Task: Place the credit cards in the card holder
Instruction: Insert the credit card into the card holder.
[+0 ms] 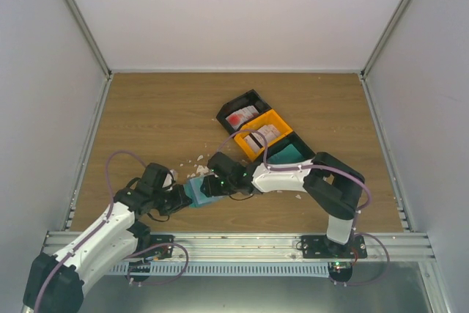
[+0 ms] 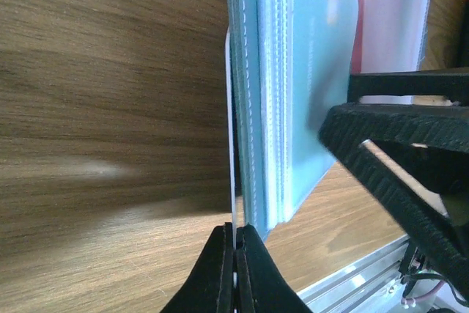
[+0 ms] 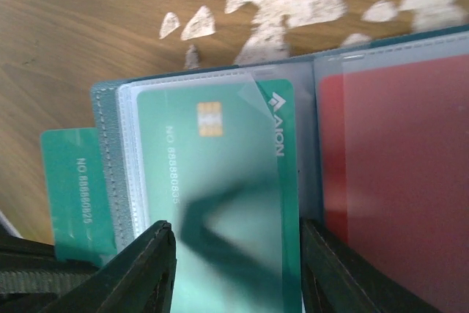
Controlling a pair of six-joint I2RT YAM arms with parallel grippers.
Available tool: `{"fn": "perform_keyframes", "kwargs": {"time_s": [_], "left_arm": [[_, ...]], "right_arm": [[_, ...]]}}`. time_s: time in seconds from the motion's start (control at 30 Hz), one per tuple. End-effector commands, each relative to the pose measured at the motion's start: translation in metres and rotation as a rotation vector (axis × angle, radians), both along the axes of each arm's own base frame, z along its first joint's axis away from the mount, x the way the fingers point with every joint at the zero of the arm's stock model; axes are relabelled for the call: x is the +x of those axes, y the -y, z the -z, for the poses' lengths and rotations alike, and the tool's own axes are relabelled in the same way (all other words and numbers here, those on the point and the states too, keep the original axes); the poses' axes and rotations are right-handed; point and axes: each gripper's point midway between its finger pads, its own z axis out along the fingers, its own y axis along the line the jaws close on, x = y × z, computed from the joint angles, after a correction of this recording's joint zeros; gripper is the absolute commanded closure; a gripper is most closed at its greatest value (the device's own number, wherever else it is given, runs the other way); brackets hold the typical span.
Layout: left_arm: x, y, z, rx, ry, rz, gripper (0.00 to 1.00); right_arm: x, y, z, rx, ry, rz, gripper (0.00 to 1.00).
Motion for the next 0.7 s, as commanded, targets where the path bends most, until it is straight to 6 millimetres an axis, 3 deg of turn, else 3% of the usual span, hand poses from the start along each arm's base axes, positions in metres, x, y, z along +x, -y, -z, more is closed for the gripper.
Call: {"fn": "perform_keyframes", "kwargs": {"time_s": [0.0,0.27,0.5,0.67], "left_arm": [[0.008,-0.001,-0.005,0.001,0.037,-0.019,1.00],[0.036,-0.015,-0.034,0.104,0.114,-0.095,1.00],[0.072,-0.026,-0.078,0.200,0.238,-0.148,1.00],[0.092,-0.009,-0.112,0.138,0.360,-0.089,1.00]], "right_arm": [[0.011,0.030,-0.008,-0.121,0.090,0.069,0.51],[0.030,0.059,-0.038,-0.128,0.203,0.160,0.40],[0.041,0.097,-0.034,-0.280,0.275,0.198,0.32],[0.046,0.111,-0.034,-0.288,0.280,0.220,0.32]]}}
